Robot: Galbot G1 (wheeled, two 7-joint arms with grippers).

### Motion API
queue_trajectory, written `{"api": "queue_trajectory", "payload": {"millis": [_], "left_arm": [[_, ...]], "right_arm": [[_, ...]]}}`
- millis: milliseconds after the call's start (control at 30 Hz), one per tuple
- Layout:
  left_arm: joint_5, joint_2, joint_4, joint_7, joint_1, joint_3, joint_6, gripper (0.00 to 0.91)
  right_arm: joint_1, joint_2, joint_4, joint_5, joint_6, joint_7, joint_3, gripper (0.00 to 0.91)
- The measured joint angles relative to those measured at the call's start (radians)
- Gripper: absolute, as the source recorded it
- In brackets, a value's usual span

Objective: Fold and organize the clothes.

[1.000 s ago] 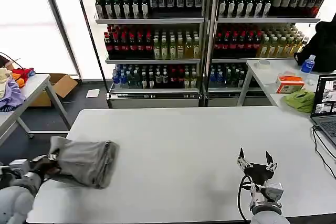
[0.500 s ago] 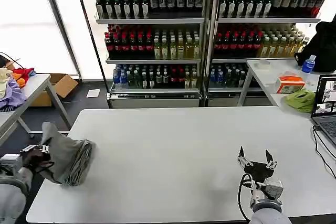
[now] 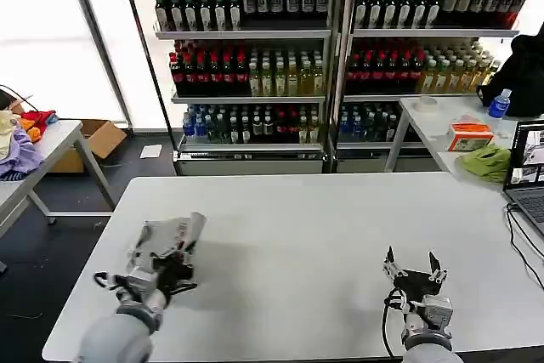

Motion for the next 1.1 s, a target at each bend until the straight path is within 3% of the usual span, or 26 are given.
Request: {"api": "queue_trajectory", "payload": {"millis": [200,267,300,333,533,833,1100], "left_arm": [[0.056,-0.106,0.108,-0.011,-0.130,0.173,0.002,0.020],[0.069,-0.131,0.146,-0.013,-0.164,0.211,0.002,0.181],[0.072,-0.140,0.161,-0.014,-0.176,0.225,0.002,0.302],[0.075,-0.147,0.173,-0.015,-0.187,0.237,0.002,0.907],[0.052,-0.180,0.217,-0.021,-0.236,0.284,-0.011,0.907],[-0.134,-0.213,0.185,-0.032,-0.271,0.299,-0.090,0.907],[-0.214,-0.192,0.157,-0.073,-0.282,0.263,-0.104,0.907]], "right_arm": [[0.002,0.022,0.001,-0.033,-0.020,-0.001,-0.012,0.907],[0.007,0.026,0.001,-0.042,-0.027,-0.002,-0.018,0.907],[0.009,0.029,0.000,-0.047,-0.028,-0.003,-0.021,0.907],[0.010,0.032,-0.001,-0.051,-0.030,-0.004,-0.024,0.907],[0.024,0.043,-0.017,-0.072,-0.042,-0.003,-0.050,0.907],[0.070,0.060,-0.050,-0.058,-0.074,0.010,-0.108,0.907],[0.138,0.055,-0.055,0.074,-0.109,0.039,-0.182,0.907]]}}
